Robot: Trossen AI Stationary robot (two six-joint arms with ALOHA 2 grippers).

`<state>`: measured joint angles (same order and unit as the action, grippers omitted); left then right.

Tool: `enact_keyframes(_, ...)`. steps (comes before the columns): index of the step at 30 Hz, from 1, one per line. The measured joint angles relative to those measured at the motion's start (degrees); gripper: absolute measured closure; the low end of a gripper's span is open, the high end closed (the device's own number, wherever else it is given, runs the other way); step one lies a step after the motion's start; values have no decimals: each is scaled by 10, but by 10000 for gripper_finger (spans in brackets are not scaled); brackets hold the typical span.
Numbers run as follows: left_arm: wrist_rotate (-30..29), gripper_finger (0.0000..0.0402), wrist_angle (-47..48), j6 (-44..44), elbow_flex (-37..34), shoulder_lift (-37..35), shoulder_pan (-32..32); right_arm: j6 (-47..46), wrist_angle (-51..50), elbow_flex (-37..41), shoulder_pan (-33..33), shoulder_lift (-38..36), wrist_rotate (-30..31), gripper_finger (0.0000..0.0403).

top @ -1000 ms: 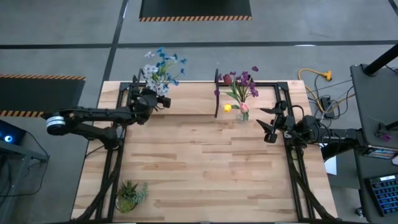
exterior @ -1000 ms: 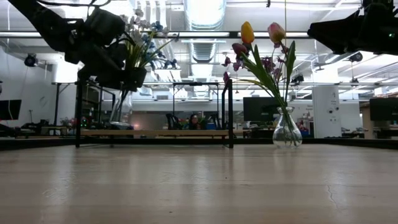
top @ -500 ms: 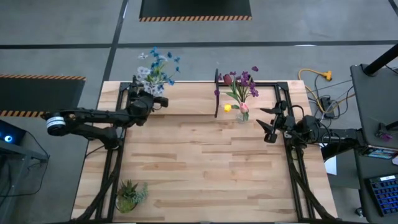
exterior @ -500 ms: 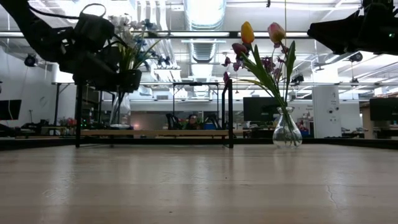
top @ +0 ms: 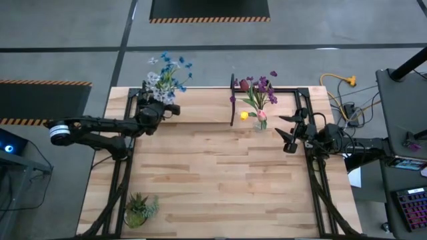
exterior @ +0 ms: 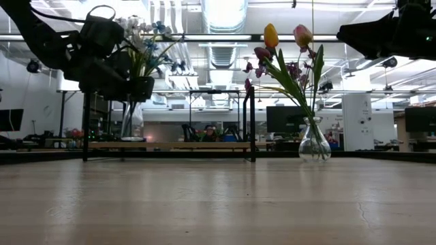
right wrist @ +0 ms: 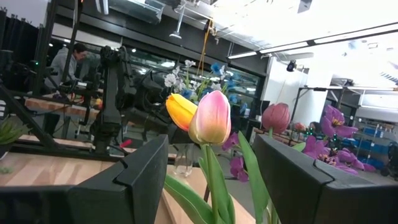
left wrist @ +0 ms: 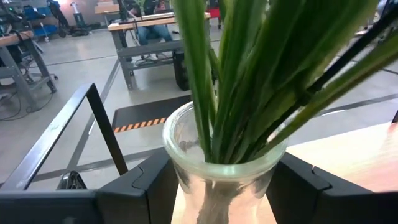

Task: Pick and place flowers into a vace then onto a shelf
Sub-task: Put the left transparent vase on the shelf

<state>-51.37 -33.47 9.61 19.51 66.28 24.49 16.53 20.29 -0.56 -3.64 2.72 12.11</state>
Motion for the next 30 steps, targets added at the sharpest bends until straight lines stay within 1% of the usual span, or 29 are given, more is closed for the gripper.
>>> enact_keyframes(8,0,185,0,0,0,0,0,0,0,0,0,0,0,170)
enact_keyframes(14,8,183,7,-30,0,-14,-4,-4,0,0,0,0,0,170)
enact_keyframes(18,31,183,23,-32,0,-31,-5,-11,0,0,0,0,0,170)
enact_keyframes(30,40,182,133,-33,0,-95,-5,-11,0,0,0,0,0,170)
